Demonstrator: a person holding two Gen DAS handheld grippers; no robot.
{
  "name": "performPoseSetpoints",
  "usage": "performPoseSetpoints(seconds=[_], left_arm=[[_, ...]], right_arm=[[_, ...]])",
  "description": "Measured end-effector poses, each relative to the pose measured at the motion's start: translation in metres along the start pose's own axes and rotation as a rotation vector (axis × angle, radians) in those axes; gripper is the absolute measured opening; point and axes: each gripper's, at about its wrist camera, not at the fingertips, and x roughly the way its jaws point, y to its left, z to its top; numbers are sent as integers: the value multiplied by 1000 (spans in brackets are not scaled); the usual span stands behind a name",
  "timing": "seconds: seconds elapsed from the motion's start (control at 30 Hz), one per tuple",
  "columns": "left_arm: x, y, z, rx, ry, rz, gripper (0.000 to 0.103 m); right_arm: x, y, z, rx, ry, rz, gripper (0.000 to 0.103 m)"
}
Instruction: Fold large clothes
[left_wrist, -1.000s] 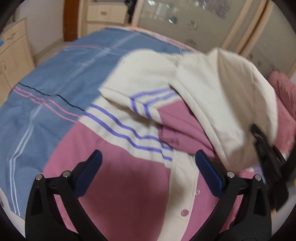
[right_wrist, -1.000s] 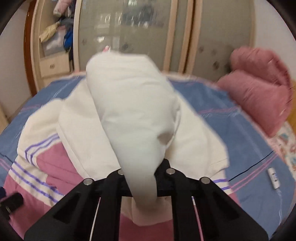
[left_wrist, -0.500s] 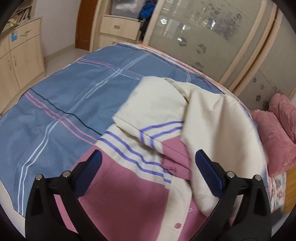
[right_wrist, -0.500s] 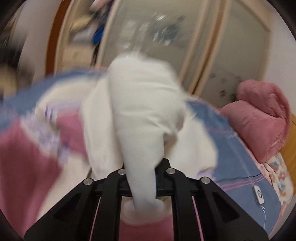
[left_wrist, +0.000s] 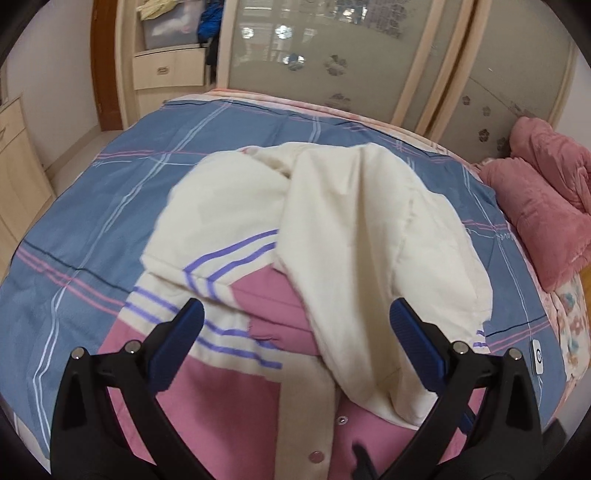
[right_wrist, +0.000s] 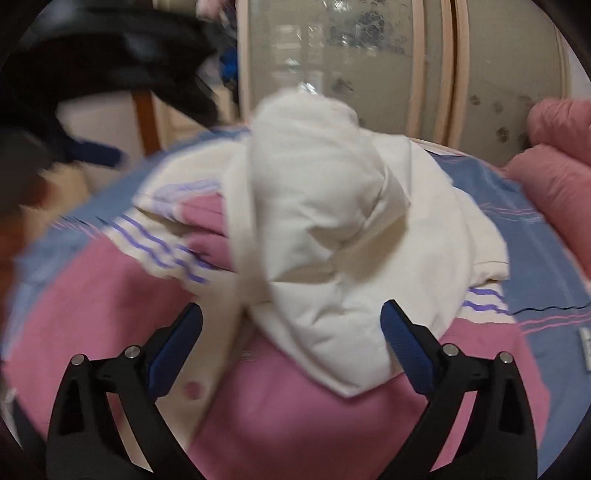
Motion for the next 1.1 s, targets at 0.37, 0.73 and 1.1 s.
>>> performPoseSetpoints(seconds=[0.37, 0.73, 1.1], left_arm=[[74, -13, -30, 127, 178, 190, 101], [29, 12, -26, 38, 12, 54, 101], [-26, 22, -9, 1, -150, 105, 101]], right_arm=[[-27, -75, 2, 339, -51, -59, 97], [-14, -161, -23, 678, 6, 26, 97], [74, -44, 74, 292, 213, 57, 87]])
